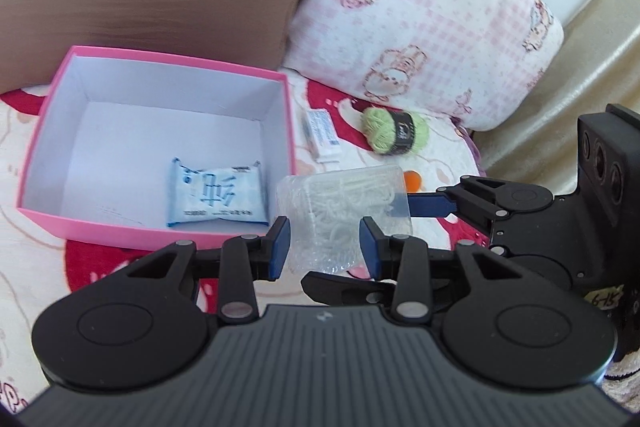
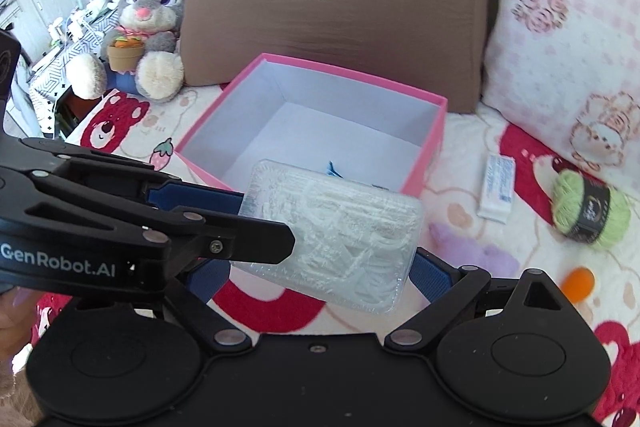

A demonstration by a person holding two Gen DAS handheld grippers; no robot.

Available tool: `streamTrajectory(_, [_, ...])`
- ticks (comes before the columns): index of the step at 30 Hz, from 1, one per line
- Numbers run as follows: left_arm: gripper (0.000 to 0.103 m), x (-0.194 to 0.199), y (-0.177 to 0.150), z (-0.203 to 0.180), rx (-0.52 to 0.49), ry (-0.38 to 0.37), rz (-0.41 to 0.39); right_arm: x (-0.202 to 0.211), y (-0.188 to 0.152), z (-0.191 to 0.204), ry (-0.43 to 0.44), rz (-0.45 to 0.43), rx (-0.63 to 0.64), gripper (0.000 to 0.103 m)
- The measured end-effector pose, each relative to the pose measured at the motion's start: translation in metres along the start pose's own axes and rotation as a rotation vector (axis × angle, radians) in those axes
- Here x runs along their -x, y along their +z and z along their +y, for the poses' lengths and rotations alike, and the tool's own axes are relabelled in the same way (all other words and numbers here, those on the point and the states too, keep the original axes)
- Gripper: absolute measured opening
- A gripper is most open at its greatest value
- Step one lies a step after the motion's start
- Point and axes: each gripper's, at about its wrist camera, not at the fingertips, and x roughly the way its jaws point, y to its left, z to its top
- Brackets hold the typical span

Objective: Organize objects
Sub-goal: 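Lift the floss-pick box with the left gripper toward the pink box, then lower the floss-pick box into the pink box and open the left gripper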

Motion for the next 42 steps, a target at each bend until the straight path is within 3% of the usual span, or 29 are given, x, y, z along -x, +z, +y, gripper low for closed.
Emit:
streamTrajectory(5, [0.036, 0.007, 0.013, 0.025, 0.034, 0.057, -0.018, -0.021, 0.023, 0.014, 0.047, 0.013, 0.013, 0.098])
streamTrajectory(15, [0.037, -0.013, 0.041, 0.095, 0.155, 0.132, 0.028, -0.081, 0.06, 0.025, 0.118, 0.038, 0.014, 0.098])
streamTrajectory(28, [0.037, -0.063, 0.058, 0.165, 0.232, 0.221, 0.089, -0.174, 0.074, 0.017, 0.183, 0.148, -0.084, 0.095])
streamTrajectory(31, [0.036, -0.077, 0.055, 0.178, 0.249, 0.233, 0.127, -0.191, 0.072, 0.011, 0.174, 0.162, -0.121, 0.089])
streamTrajectory(35, [0.037, -0.098, 0.051, 0.188, 0.253, 0.273, 0.183, -0.207, 0.067, -0.003, 0.174, 0.186, -0.192, 0.074])
streamTrajectory(42, [0.038, -0.116, 0.048, 0.198, 0.257, 0.282, 0.219, -0.217, 0.058, -0.01, 0.151, 0.211, -0.248, 0.064])
